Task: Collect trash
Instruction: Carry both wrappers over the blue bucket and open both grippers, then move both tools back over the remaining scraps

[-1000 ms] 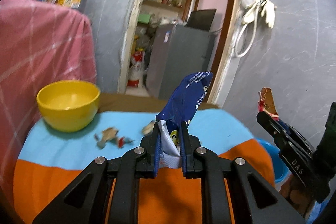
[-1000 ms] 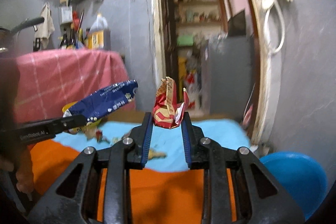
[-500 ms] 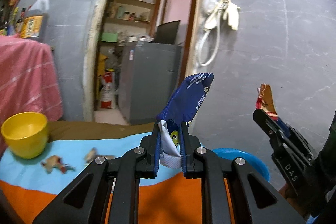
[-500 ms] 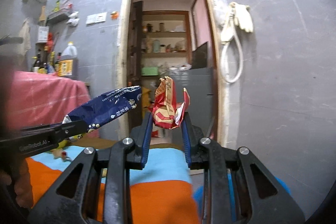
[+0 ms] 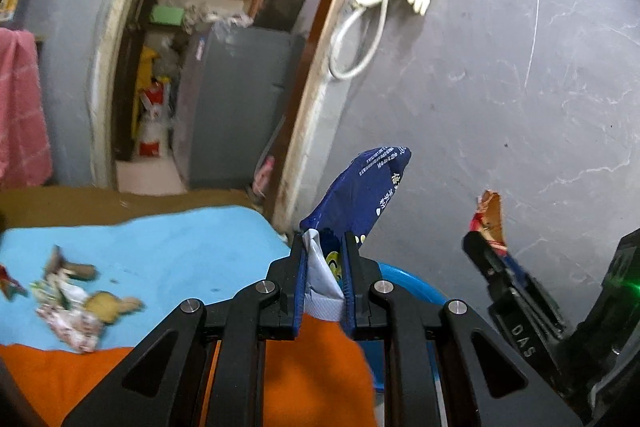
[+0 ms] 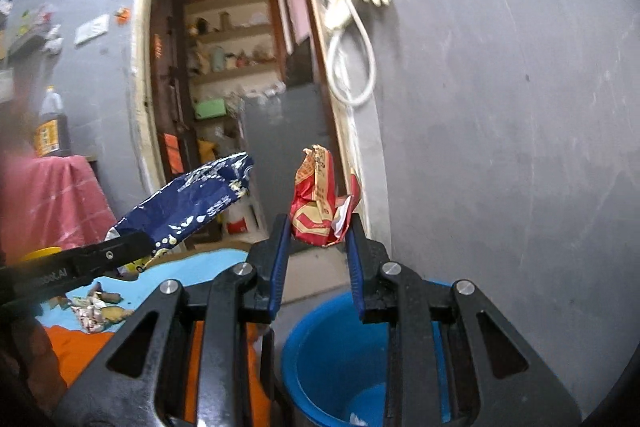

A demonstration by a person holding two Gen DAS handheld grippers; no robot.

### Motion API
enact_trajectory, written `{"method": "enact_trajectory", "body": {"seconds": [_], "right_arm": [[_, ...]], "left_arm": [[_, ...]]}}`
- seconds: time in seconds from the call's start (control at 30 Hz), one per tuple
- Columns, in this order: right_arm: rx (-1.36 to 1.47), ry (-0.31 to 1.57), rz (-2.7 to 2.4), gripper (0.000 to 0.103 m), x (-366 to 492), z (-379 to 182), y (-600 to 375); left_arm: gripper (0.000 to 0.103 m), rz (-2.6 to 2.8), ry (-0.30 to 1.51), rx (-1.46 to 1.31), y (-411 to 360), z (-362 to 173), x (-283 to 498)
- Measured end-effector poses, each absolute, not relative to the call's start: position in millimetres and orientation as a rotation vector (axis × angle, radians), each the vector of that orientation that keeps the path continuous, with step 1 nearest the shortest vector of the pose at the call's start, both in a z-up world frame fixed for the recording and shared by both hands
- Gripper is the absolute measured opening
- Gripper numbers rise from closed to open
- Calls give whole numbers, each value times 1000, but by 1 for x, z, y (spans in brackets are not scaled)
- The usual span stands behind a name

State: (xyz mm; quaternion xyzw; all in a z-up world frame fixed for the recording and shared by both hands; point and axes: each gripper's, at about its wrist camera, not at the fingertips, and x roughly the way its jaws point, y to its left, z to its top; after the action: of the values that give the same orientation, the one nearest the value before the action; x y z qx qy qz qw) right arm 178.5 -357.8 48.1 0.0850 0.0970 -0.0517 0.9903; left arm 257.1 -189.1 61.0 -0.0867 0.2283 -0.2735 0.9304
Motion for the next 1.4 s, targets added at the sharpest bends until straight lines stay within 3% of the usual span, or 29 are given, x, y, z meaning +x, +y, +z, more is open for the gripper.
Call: {"method": "enact_trajectory", "body": {"seconds": [0.5, 0.53, 0.63, 0.97, 1.2, 1.3, 1.4], "right_arm": [[256, 362, -148, 59, 200, 26, -383], [263, 364, -148, 59, 200, 25, -384], [280, 372, -156, 64, 201, 23, -387], [285, 364, -154, 78, 200, 23, -388], [269, 330, -137, 96, 198, 26, -382], [257, 299, -112, 103, 195, 30, -376], [227, 272, -100, 103, 193, 34, -365]], "left_arm": [[14, -559, 666, -144, -230, 23, 292], [16, -552, 674, -143, -229, 20, 291], [35, -541, 709, -162, -227, 12, 298], [43, -507, 699, -206, -207, 13, 298], [51, -475, 664, -192, -189, 27, 292], [60, -451, 634, -188, -176, 33, 283], [76, -412, 600, -199, -159, 37, 275]]}}
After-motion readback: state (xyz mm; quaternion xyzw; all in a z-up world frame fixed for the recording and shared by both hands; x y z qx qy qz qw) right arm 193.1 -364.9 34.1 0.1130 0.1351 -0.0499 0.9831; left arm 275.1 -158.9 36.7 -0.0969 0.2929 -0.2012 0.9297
